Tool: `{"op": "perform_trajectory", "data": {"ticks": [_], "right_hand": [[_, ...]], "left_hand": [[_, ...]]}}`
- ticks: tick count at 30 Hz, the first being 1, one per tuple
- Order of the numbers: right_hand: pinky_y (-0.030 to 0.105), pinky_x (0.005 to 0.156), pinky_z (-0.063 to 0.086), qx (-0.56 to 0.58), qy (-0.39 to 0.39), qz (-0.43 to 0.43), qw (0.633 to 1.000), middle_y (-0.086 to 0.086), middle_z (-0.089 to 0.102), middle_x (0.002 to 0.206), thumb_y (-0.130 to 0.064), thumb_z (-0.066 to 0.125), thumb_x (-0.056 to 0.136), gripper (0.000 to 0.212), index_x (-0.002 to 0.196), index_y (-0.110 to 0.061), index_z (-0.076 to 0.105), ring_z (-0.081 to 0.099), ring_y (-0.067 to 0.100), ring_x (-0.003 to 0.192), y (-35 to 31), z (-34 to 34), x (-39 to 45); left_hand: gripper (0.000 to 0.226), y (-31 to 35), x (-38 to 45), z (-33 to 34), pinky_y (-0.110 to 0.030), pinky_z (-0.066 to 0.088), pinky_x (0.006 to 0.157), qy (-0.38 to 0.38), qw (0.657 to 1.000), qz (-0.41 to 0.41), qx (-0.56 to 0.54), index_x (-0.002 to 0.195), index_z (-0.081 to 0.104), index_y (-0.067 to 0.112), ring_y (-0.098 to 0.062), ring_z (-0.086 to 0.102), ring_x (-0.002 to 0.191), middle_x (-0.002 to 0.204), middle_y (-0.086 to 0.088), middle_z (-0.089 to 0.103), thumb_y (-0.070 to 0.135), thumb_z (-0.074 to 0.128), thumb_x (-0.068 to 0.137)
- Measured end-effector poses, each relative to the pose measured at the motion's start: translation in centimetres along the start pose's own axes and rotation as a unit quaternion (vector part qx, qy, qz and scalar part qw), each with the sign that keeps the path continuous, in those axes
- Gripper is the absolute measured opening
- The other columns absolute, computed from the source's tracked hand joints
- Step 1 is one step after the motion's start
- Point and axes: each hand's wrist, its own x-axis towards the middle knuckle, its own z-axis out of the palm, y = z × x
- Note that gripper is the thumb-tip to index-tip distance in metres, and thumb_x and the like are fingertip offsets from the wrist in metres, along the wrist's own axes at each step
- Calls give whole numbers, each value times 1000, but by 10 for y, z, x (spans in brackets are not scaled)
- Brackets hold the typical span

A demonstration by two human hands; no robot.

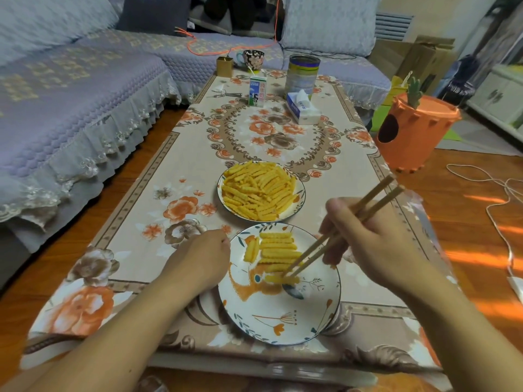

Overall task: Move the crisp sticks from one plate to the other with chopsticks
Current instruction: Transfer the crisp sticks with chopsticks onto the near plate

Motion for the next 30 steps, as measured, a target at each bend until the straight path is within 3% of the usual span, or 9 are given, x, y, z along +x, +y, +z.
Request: {"op": "perform_trajectory", "data": {"ticks": [3, 8, 10, 14, 19, 22, 27, 30], "right_hand": [[41, 55, 59, -48, -25, -33, 998, 6, 69, 59, -49, 48, 95, 44, 79, -13, 67, 71, 20, 51, 8, 8, 0], [18, 48, 50, -30, 12, -61, 998, 10, 68, 56, -39, 52, 94, 39, 78, -7, 67, 66, 12, 46, 4, -1, -4], [14, 47, 48, -34, 14, -49, 998, 12, 68, 57, -36, 51, 96, 40, 77, -5, 66, 66, 13, 46, 1, -5, -5], [26, 50, 54, 3, 38, -30, 999, 13, 68, 60, -44, 49, 95, 44, 78, -6, 65, 69, 20, 50, 13, 2, 3], [42, 63, 63, 90, 231, 34, 968, 10, 71, 70, -30, 49, 108, 34, 88, -10, 69, 74, 27, 61, 38, 2, 34], [49, 68, 63, 63, 229, 45, 970, 5, 71, 71, -32, 48, 108, 34, 90, -14, 71, 74, 26, 66, 51, 5, 51], [30, 59, 58, 20, 200, 48, 978, 12, 73, 79, -33, 49, 108, 34, 99, -8, 70, 74, 21, 63, 56, 18, 70], [39, 62, 60, -31, 182, 21, 983, 13, 72, 69, -29, 48, 108, 32, 91, -10, 68, 73, 19, 59, 56, 23, 74]], "left_hand": [[30, 0, 0, 0, -34, 41, 59, -3, 1000, -3, -4, 78, 54, 26, -26, 59, 73, 77, 0, 63, 28, 36, 102], [29, 2, -2, -2, -34, 46, 61, -8, 1000, -5, -7, 81, 57, 28, -24, 62, 75, 79, 2, 66, 31, 36, 101], [28, 2, -1, -1, -34, 47, 62, -4, 1000, -4, -2, 83, 57, 28, -24, 62, 75, 80, 1, 66, 31, 36, 102], [29, 1, -2, -1, -32, 40, 58, -6, 1000, -1, -4, 80, 55, 27, -24, 60, 71, 76, 1, 65, 29, 36, 102], [31, -1, -1, 1, -32, 35, 56, -2, 1000, 3, -6, 76, 52, 25, -26, 58, 70, 73, 0, 61, 30, 35, 103], [32, -2, -1, 1, -34, 38, 57, -5, 1000, 3, -17, 76, 52, 22, -26, 58, 68, 71, -2, 62, 29, 35, 103], [34, -1, -3, 0, -33, 35, 56, -4, 1000, 3, -14, 79, 53, 20, -22, 52, 63, 70, -2, 60, 31, 34, 105], [33, -2, -3, -1, -32, 34, 56, -3, 1000, 3, -11, 78, 50, 21, -21, 52, 65, 71, -1, 58, 31, 34, 105]]}}
